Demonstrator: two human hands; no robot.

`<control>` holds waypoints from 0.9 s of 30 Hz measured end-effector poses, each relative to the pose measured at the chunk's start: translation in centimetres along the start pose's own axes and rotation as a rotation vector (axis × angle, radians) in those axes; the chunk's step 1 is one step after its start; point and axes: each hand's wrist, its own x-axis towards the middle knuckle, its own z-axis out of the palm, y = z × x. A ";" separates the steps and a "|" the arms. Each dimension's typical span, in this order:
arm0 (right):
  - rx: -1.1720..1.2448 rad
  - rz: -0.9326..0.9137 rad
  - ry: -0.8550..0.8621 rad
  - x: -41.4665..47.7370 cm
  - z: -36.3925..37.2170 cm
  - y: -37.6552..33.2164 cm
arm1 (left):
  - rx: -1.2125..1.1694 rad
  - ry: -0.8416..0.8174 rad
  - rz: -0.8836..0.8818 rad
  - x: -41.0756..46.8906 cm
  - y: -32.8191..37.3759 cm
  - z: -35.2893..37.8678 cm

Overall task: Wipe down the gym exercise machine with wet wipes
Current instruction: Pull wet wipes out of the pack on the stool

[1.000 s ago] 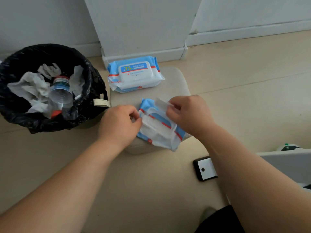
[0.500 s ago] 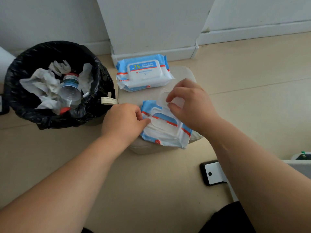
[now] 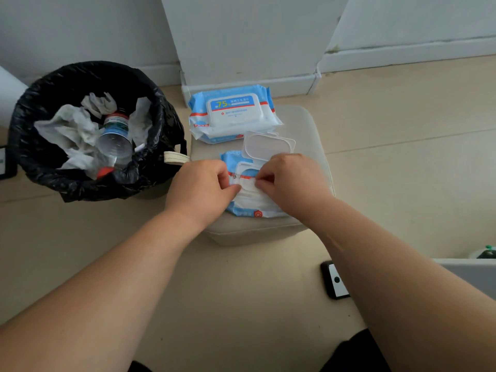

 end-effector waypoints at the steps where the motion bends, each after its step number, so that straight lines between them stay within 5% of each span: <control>1: -0.020 0.001 -0.010 0.2 0.1 -0.3 | -0.003 -0.003 0.004 -0.1 -0.1 0.0; 12: -0.167 -0.007 -0.014 0.1 0.8 -1.5 | -0.054 -0.013 0.025 -1.1 -0.8 -0.5; 27: 0.266 -0.006 0.022 -0.9 -0.7 1.2 | -0.012 -0.026 -0.005 -0.7 -0.3 -0.6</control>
